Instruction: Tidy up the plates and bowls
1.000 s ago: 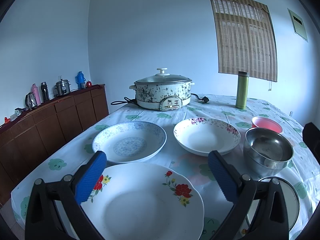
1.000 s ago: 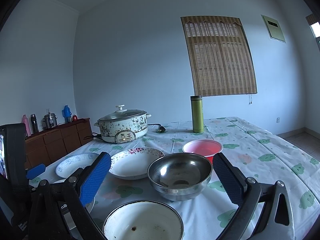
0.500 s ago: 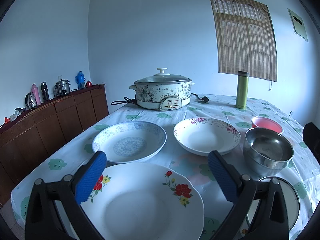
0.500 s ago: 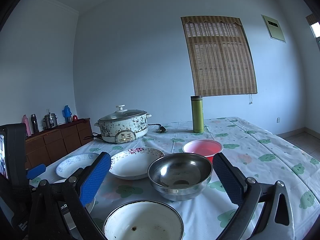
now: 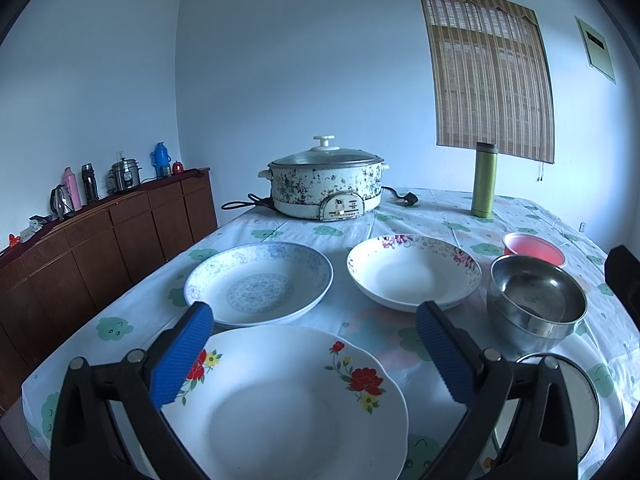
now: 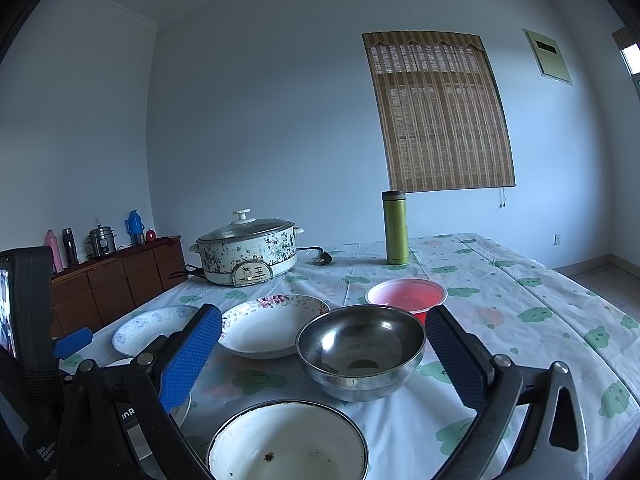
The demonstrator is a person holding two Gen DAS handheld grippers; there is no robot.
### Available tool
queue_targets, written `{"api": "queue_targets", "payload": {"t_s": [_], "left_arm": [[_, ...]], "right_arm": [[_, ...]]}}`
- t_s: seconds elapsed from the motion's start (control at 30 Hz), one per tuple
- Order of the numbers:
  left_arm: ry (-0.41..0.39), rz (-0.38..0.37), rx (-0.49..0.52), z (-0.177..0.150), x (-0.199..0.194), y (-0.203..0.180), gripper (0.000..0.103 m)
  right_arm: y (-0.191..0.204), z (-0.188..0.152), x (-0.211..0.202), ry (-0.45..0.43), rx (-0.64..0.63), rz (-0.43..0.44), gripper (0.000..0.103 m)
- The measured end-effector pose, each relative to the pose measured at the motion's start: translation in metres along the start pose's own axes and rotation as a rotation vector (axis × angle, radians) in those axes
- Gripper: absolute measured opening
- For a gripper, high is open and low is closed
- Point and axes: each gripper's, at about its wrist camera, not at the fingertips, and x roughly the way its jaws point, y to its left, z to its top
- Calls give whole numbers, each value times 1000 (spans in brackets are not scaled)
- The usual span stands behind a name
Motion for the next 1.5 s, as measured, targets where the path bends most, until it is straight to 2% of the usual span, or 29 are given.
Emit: {"api": "queue_targets", "payload": {"t_s": [0.17, 0.67, 0.77, 0.87, 0.93, 1.1, 1.17, 1.2, 1.23, 1.27, 1.3, 1.33, 1.37, 1.43, 1.5], "left_arm": [[5, -2, -43, -2, 1, 6, 103], [-11, -24, -41, -5, -16, 18, 103], [-17, -25, -26, -2, -25, 29, 103], [-16, -7, -41, 3, -33, 56, 103], [9, -5, -68, 6, -34, 83, 103], [98, 20, -159, 7, -26, 145, 102], [137, 33, -192, 4, -19, 164, 99], [156, 36, -195, 2, -14, 169, 92], [182, 33, -196, 0, -9, 173, 81], [213, 17, -199, -3, -3, 176, 76], [259, -16, -206, -6, 5, 179, 68], [289, -42, -212, -8, 11, 179, 62], [324, -74, -217, -12, 18, 179, 58], [380, -115, -212, -18, 28, 175, 37], [425, -160, -215, -23, 37, 170, 31]], "right_arm": [[4, -1, 0, -3, -17, 3, 103], [7, 1, -3, -29, -35, 26, 103], [12, 1, -5, -44, -48, 54, 103], [23, 2, -10, -52, -90, 69, 103], [33, 4, -10, -26, -121, 100, 102], [66, 11, -1, 100, -165, 260, 102], [78, 10, 8, 182, -172, 334, 102], [83, 9, 14, 225, -168, 372, 101], [88, 7, 22, 278, -157, 406, 90], [92, 4, 31, 342, -143, 426, 78], [96, 0, 42, 415, -124, 460, 48], [99, -4, 50, 471, -102, 498, 27], [101, -11, 60, 536, -74, 533, 26], [104, -22, 78, 626, -41, 530, 26], [107, -30, 85, 645, -39, 510, 26]]}}
